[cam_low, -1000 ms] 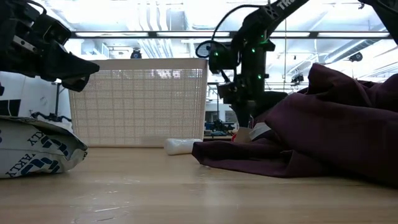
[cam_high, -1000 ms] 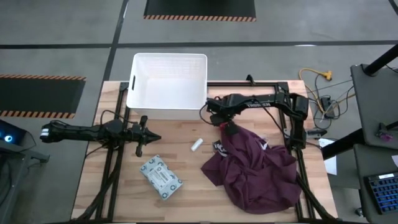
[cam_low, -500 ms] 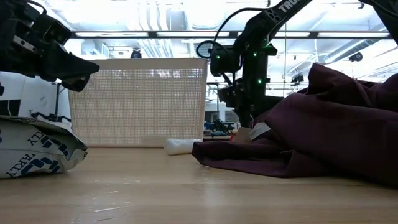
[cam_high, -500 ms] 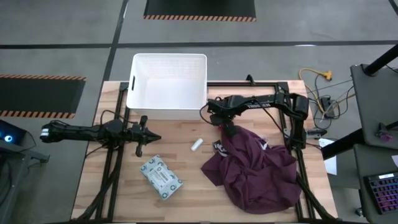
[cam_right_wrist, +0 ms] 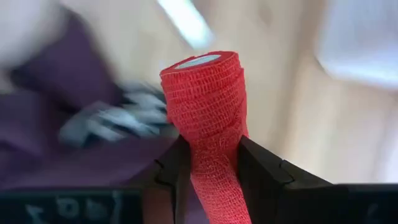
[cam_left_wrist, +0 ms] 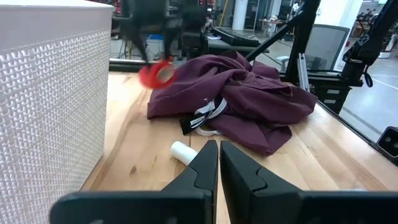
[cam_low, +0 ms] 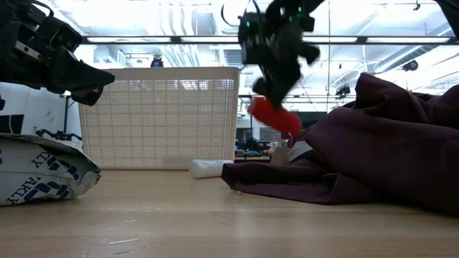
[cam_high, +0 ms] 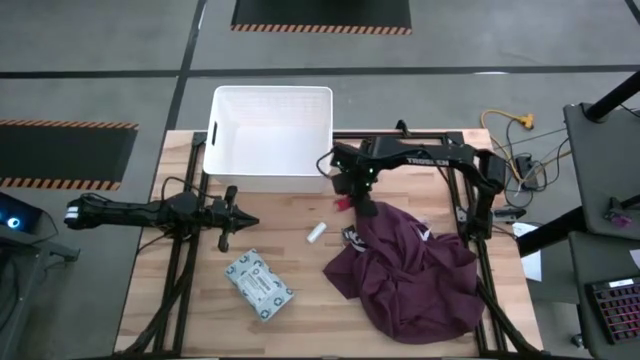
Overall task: Pick & place medical supplies in basket/bin
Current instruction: Put the red bandage into the white bin
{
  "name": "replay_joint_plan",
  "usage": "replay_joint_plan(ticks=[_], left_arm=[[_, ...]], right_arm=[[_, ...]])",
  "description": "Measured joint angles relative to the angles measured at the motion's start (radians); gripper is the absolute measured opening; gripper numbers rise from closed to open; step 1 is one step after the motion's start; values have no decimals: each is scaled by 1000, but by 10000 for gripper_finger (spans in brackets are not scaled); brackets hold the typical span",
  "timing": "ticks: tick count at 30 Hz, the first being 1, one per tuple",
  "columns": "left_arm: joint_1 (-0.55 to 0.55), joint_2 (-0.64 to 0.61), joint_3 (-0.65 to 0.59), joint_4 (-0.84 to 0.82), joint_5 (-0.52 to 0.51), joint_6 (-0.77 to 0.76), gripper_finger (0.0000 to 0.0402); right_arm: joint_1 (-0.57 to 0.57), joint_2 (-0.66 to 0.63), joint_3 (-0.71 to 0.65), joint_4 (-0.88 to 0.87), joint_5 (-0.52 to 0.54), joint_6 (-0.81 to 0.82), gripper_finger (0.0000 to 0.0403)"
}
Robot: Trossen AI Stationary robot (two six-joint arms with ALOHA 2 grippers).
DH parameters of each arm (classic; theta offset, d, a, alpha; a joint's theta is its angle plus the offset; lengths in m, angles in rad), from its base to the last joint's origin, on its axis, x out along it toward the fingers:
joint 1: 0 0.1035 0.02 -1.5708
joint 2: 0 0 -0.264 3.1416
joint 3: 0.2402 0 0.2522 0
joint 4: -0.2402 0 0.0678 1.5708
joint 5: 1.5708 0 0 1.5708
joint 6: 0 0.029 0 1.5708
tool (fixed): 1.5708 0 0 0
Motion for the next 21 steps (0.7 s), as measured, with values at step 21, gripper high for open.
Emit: replay_joint_plan(ticks=[21], left_arm=[[0, 0, 0, 0, 0, 0, 0]], right_arm=[[15, 0, 528, 267, 89, 16, 107]])
